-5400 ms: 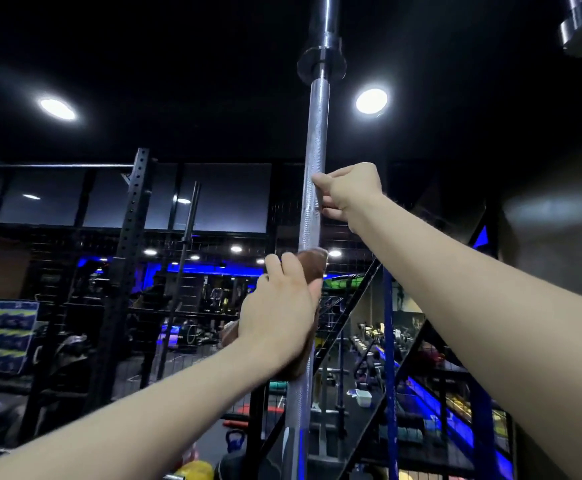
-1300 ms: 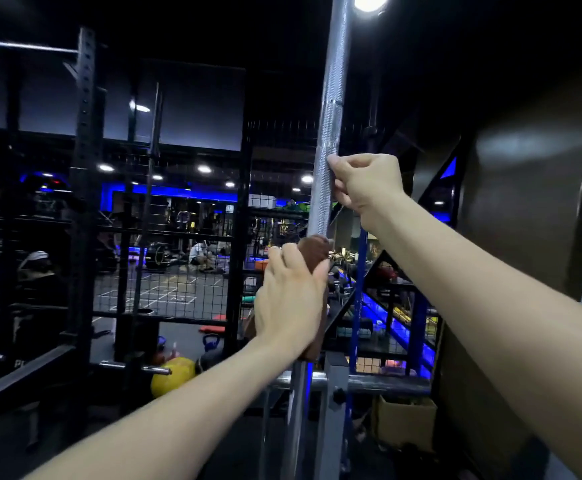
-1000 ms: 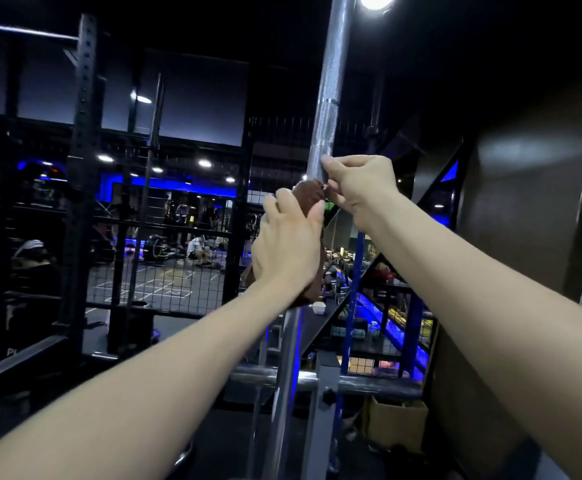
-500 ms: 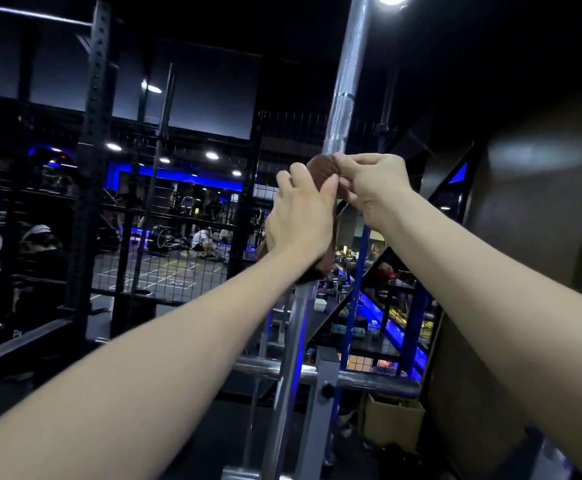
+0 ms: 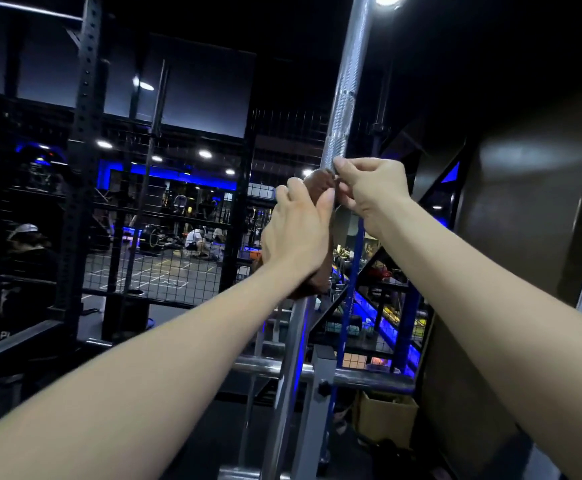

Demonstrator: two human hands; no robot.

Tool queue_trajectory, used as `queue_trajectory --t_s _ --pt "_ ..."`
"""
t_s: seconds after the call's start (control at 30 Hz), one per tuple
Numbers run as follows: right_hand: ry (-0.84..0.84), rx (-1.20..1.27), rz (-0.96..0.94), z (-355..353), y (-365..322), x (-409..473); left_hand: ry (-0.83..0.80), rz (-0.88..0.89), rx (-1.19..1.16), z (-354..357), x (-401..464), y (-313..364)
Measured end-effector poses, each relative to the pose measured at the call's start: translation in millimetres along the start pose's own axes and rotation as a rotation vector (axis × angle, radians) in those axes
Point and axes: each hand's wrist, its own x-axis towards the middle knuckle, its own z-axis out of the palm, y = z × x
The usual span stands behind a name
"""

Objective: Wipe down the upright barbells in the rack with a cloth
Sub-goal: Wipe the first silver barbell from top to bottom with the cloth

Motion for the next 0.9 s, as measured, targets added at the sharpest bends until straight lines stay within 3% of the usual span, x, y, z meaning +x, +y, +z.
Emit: queue_trajectory --t_s 0.13,0.27,0.5,0.63,0.77,0.9 --pt "-0.004 0.030 0.049 4 9 -7 0.002 0.001 0.055 4 -30 -20" --pt "-0.009 0.063 0.073 1 5 -18 -0.120 -0.004 0.133 -1 -71 -36" --pt "-0.037 0.040 0.097 0 3 -11 -0.014 -0.045 -0.078 -2 16 7" --pt "-0.039 0.048 0.080 2 6 -12 0.014 -0.006 -0.064 1 -8 -8" --pt "-0.004 0.067 0.089 1 4 -18 -0.154 0.000 0.021 -2 -78 -43" --pt "-0.011 0.058 0.082 0 1 -22 -0.125 0.002 -0.039 -6 -43 -26"
